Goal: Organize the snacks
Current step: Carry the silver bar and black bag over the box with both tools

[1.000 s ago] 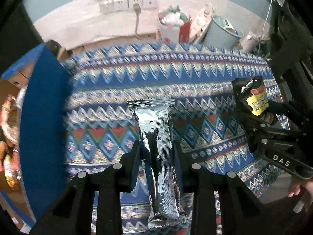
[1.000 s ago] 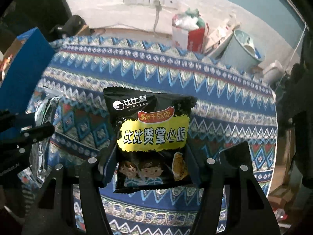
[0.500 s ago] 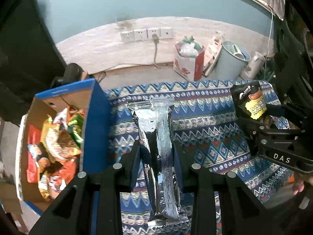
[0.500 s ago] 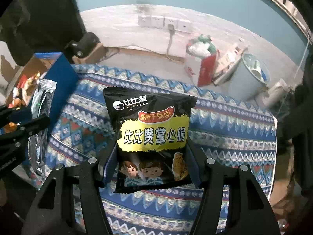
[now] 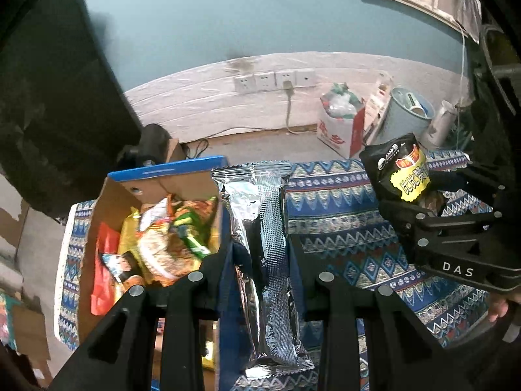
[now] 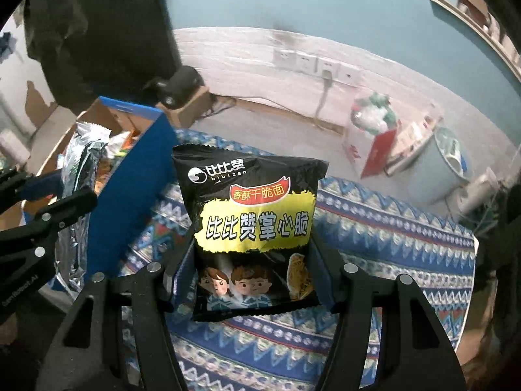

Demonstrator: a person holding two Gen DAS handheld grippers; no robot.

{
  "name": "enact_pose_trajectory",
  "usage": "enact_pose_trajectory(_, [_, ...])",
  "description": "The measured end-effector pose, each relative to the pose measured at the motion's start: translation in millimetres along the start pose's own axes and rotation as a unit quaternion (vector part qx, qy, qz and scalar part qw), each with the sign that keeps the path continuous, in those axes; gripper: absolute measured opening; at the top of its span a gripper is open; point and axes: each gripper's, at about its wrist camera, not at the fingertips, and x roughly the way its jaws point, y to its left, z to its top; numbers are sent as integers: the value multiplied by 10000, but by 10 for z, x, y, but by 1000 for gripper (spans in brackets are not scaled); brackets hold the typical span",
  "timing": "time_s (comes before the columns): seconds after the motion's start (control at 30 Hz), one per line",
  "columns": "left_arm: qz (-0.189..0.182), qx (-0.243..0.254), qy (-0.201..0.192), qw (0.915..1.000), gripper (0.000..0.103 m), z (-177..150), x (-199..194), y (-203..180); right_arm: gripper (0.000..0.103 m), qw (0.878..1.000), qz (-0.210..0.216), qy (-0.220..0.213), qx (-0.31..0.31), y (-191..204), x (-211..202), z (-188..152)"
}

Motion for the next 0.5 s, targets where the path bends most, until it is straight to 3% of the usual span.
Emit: enact_pose_trajectory(0.5, [234, -875, 43, 9959, 32, -165, -9, 984, 62, 9980, 441, -99, -447, 802, 198, 450])
